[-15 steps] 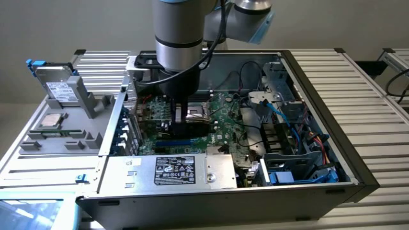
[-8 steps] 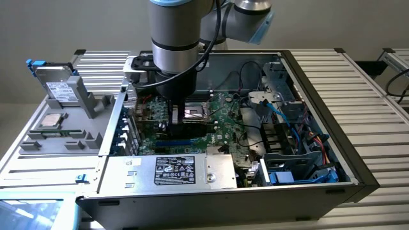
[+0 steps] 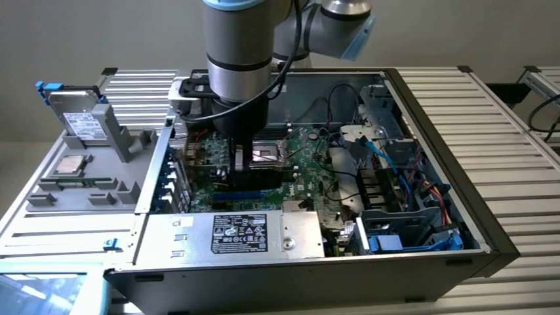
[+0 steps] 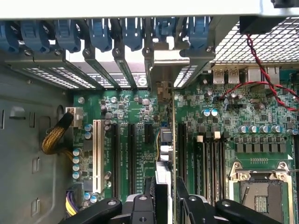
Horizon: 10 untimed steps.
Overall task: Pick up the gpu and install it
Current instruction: 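Insert the gpu into the slot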
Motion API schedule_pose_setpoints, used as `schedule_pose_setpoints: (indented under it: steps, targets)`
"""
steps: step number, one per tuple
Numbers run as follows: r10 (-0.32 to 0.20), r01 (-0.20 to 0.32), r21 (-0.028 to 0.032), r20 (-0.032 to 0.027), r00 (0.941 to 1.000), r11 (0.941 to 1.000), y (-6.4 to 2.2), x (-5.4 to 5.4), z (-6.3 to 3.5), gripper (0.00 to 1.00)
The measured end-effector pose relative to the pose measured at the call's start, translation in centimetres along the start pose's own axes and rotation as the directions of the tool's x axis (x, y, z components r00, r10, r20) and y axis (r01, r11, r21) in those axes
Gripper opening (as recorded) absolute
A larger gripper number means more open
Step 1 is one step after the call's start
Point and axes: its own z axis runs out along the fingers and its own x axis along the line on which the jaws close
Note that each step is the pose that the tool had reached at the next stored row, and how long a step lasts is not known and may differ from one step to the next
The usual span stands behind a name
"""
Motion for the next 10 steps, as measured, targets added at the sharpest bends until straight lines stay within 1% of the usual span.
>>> schedule_pose_setpoints:
  steps: [2, 3, 4, 5, 10]
  targets:
    - [0.000, 0.000, -0.0058, 0.0008, 1.0000, 1.0000, 0.00, 0.03, 0.16, 0.28]
    - [0.000, 0.000, -0.0097, 0.0011, 1.0000, 1.0000, 0.00, 0.05, 0.23, 0.28]
    - [0.000, 0.000, -0.0157, 0.0016, 1.0000, 0.9999, -0.01, 0.08, 0.28, 0.28]
    - [0.000, 0.000, -0.0188, 0.0020, 1.0000, 0.9998, -0.02, 0.10, 0.33, 0.28]
    - [0.000, 0.000, -0.0196, 0.0072, 1.0000, 0.9998, 0.01, 0.33, 0.49, 0.28]
